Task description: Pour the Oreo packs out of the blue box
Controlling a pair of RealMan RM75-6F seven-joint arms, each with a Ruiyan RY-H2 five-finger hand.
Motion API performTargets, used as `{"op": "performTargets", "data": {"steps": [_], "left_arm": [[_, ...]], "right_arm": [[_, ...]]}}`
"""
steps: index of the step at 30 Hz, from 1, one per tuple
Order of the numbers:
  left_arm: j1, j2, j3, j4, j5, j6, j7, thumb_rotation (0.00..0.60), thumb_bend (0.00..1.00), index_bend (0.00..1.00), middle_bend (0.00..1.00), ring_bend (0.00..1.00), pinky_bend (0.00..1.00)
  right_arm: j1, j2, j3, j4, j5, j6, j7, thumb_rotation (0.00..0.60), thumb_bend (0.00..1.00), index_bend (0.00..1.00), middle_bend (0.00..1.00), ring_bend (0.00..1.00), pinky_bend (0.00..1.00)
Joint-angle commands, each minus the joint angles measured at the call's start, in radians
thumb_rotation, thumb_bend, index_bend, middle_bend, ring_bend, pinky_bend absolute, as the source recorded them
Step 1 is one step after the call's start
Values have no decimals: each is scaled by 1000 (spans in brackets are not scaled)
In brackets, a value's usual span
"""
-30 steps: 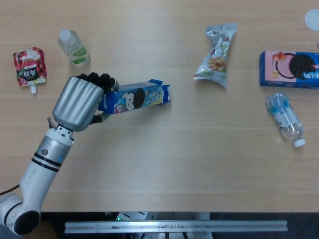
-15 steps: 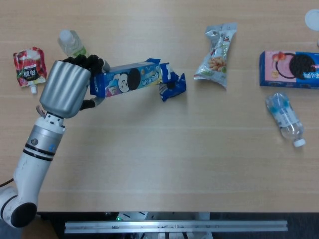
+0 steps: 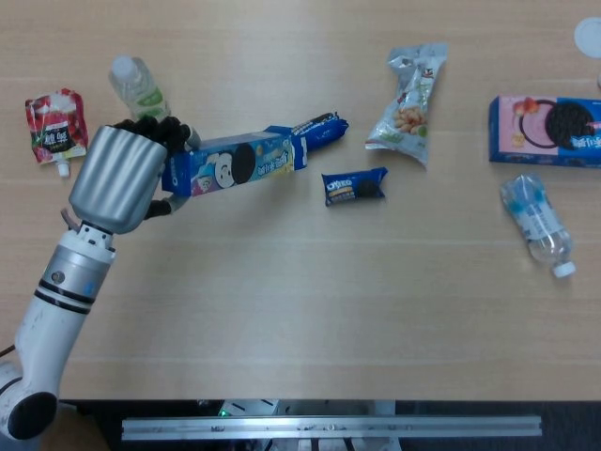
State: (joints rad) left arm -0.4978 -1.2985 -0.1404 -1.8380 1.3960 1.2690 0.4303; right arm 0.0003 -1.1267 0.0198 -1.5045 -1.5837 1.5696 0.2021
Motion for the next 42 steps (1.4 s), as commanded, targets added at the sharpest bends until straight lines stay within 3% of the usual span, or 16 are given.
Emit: {"op": "performTargets", "data": {"steps": [1, 11, 19, 22, 28, 33, 42], "left_arm": [[4, 1, 5, 0, -2, -1, -8, 600, 178, 475, 501, 442, 619], [38, 13, 39, 22, -36, -2, -18, 600, 178, 474, 499, 441, 619], [73, -39, 28, 73, -90, 10, -162, 600, 179, 452, 489, 433, 619], [75, -40, 18, 91, -133, -29, -243, 600, 178, 362, 416, 367, 609], [70, 14, 24, 73, -196, -140, -357, 600, 178, 68, 137, 107, 431], [73, 54, 26, 66, -199, -143, -346, 600, 178, 21, 91, 56, 327], [136, 79, 71, 76, -111, 19, -162, 600, 178, 41, 96, 72, 317]], "right_arm": [[0, 0, -1, -1, -1, -1, -1, 600, 355, 414, 427, 398, 430], [4, -2, -2, -5, -7, -3, -6, 600, 355, 414, 427, 398, 430], [7, -1, -1, -12, -12, -3, -13, 600, 355, 414, 427, 398, 430], [7, 2, 0, -15, -12, -2, -14, 600, 355, 414, 427, 398, 430], [5, 5, 0, -22, -12, 2, -17, 600, 355, 414, 427, 398, 430], [1, 10, -1, -26, -11, 7, -19, 600, 355, 414, 427, 398, 430], [-7, 15, -4, -27, -5, 10, -13, 600, 355, 414, 427, 398, 430]]}}
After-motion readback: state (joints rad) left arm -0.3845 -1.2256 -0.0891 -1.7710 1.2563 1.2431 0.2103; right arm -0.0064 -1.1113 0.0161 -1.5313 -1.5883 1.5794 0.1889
